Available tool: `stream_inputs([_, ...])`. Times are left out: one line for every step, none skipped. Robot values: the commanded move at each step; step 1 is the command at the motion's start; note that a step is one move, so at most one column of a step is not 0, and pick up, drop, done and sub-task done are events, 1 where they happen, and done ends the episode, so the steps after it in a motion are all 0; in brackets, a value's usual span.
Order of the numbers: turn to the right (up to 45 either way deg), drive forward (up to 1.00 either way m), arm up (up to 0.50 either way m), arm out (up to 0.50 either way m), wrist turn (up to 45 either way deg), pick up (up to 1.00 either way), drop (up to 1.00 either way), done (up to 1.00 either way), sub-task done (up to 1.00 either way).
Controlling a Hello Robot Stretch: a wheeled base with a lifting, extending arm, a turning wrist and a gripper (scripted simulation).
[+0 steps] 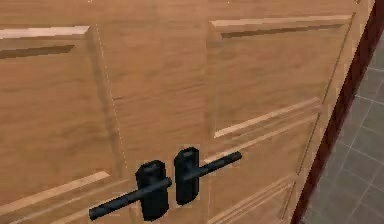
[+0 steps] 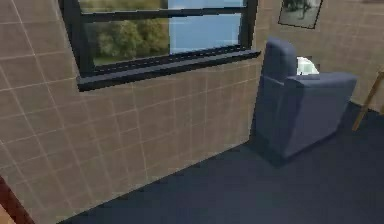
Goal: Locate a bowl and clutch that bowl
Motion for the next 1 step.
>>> stream_inputs([45.0, 0.0, 0.0, 0.0, 0.0, 0.0, 0.0, 0.0, 0.0])
